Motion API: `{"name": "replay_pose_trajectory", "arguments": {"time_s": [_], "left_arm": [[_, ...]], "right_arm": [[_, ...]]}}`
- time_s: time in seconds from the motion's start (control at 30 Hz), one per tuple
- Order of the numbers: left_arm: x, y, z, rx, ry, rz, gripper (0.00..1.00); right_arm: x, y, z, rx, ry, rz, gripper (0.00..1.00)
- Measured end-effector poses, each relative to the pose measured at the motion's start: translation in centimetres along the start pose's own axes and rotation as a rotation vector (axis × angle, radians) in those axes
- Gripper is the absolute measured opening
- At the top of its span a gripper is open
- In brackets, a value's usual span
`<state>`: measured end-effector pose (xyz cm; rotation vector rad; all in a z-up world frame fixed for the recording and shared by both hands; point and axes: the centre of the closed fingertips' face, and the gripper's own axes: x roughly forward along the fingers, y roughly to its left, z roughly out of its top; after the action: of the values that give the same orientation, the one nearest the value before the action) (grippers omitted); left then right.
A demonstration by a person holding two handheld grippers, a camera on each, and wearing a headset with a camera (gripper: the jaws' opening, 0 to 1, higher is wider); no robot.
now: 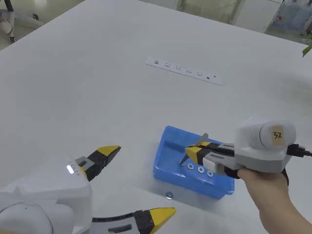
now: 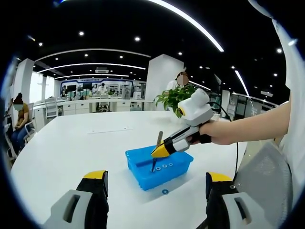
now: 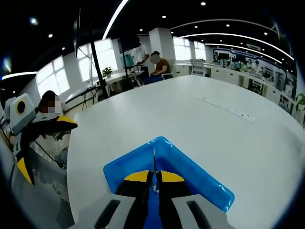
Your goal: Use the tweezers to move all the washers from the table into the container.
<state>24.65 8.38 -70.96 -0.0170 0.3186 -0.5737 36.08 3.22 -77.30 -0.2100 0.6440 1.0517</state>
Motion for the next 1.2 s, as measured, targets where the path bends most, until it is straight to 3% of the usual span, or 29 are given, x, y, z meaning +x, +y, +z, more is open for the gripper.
{"name": "replay_pose_trajectory", "arguments": {"time_s": [0.47, 0.63, 0.8, 0.97, 1.07, 1.2], "left_arm": [[0.1, -0.2, -0.1, 0.004, 0.006, -0.01, 0.85], [0.1, -0.1, -0.2, 0.002, 0.009, -0.008, 0.85], [0.1, -0.2, -0.2, 0.005, 0.011, -0.011, 0.85], [0.1, -0.3, -0.3, 0.007, 0.014, -0.018, 0.85], [0.1, -0.4, -0.3, 0.01, 0.015, -0.02, 0.85], [0.1, -0.5, -0.3, 0.011, 0.019, -0.025, 0.85]], "right_arm": [[-0.2, 0.2, 0.1, -0.006, -0.01, 0.013, 0.03], [-1.3, 1.0, 1.5, 0.007, -0.082, 0.022, 0.03], [-3.1, 2.9, 3.4, -0.017, -0.161, 0.054, 0.03], [-4.5, 4.9, 4.3, -0.071, -0.205, 0.089, 0.02], [-4.9, 6.3, 4.2, -0.09, -0.211, 0.122, 0.02], [-4.7, 8.0, 2.5, -0.149, -0.146, 0.162, 0.01]]}}
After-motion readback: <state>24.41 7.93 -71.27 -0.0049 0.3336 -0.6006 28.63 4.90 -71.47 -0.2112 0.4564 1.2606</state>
